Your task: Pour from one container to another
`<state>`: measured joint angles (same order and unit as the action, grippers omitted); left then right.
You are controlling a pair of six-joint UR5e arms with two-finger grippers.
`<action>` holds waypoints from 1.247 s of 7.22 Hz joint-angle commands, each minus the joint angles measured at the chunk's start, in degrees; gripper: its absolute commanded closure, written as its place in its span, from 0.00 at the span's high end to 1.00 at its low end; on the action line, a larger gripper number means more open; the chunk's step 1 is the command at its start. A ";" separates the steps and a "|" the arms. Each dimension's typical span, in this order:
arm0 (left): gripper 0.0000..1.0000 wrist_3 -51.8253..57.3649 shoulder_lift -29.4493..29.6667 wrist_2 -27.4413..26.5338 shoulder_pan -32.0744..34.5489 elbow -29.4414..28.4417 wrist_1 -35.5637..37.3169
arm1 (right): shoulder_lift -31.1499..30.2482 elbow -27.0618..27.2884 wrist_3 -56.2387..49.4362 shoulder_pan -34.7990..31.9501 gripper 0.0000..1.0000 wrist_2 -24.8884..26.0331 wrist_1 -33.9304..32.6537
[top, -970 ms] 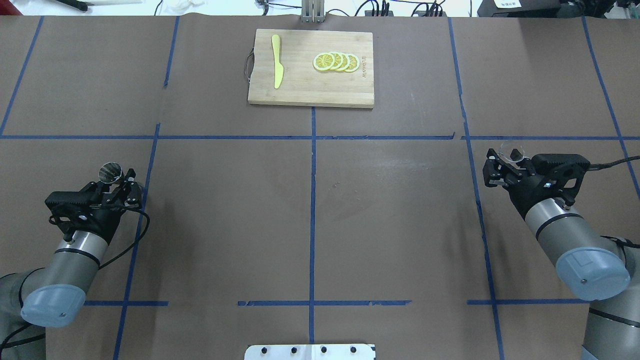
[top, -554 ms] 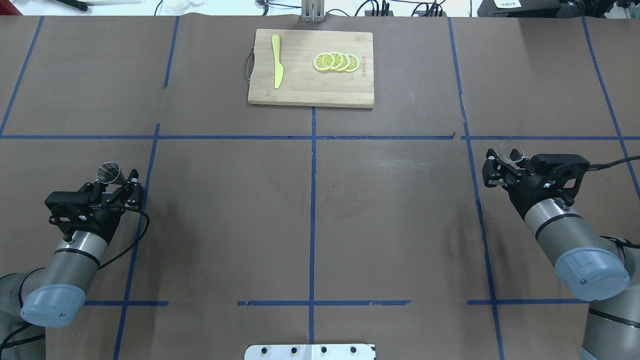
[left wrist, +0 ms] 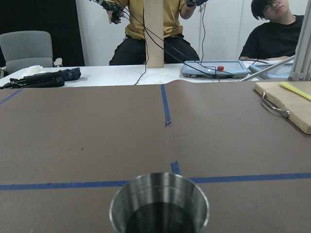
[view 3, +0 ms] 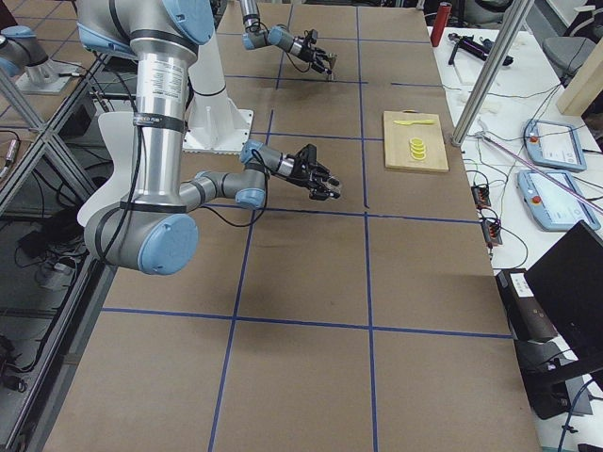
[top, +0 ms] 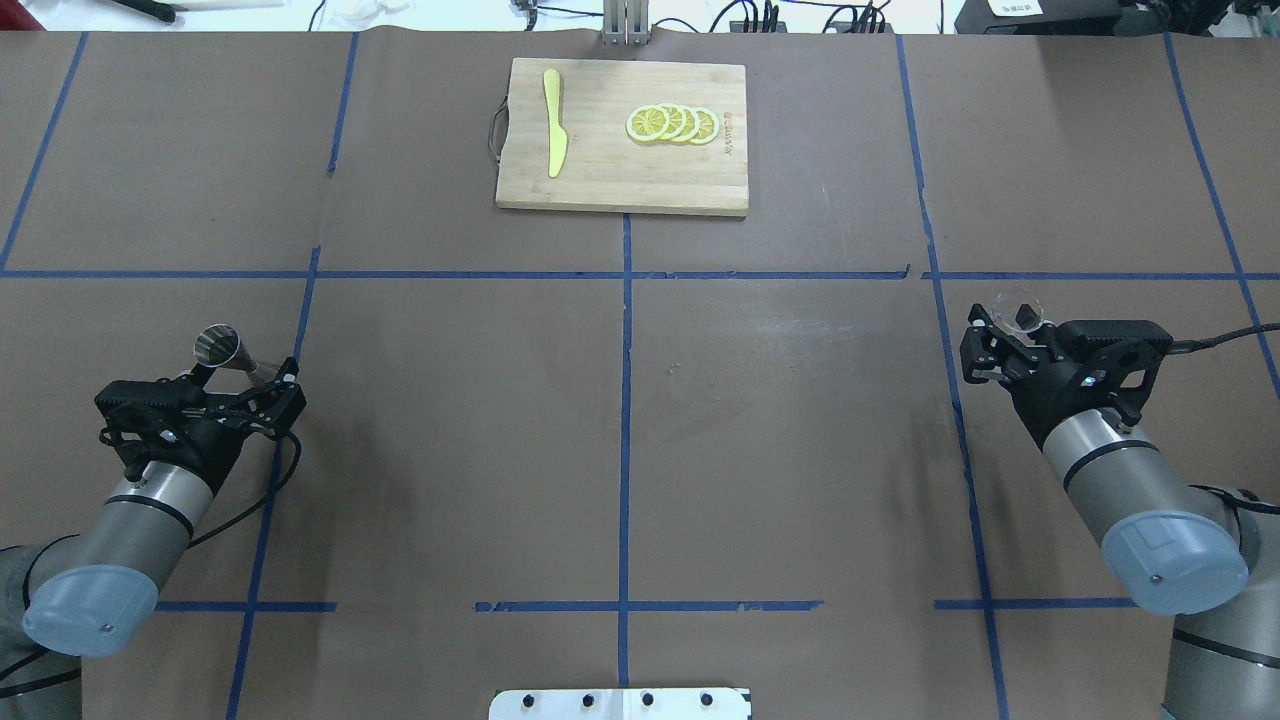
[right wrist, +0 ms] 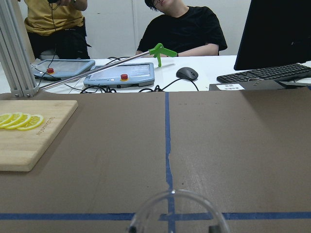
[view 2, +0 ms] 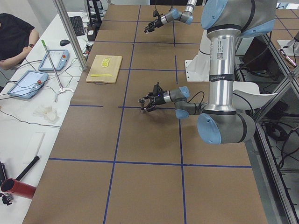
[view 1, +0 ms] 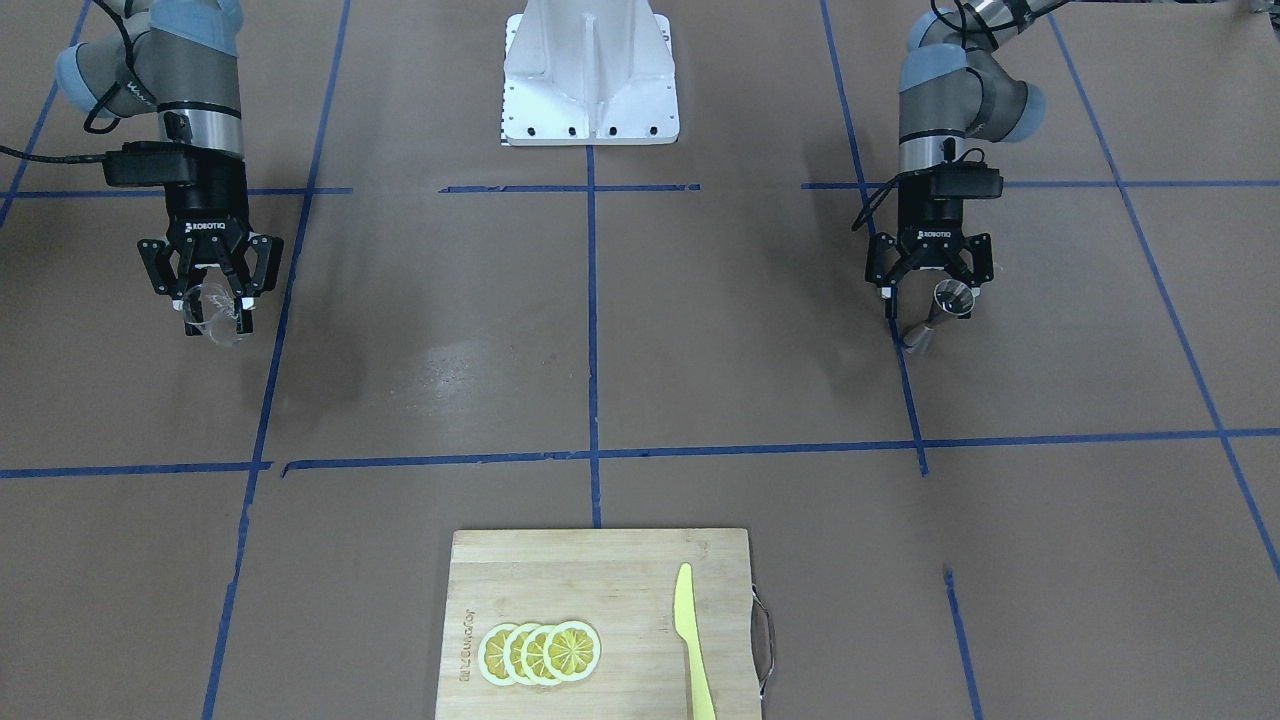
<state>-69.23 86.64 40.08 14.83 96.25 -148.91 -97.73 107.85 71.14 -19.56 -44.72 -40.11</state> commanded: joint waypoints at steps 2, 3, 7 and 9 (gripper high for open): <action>1.00 4.16 -5.50 6.06 0.11 6.64 0.11 | -0.10 -2.64 1.71 2.85 0.00 4.36 0.29; 1.00 4.28 -6.65 6.94 0.20 7.20 0.03 | -0.10 -4.74 1.98 3.82 0.00 5.42 3.17; 1.00 9.28 -12.28 14.05 0.73 16.68 0.29 | -0.01 -12.92 1.64 6.97 0.00 8.67 9.52; 1.00 9.29 -12.38 15.64 1.34 17.48 0.29 | -0.01 -13.11 1.64 7.78 0.00 8.95 9.61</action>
<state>-60.12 74.51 54.70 15.84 112.91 -148.63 -97.75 94.97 72.78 -12.31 -36.11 -30.61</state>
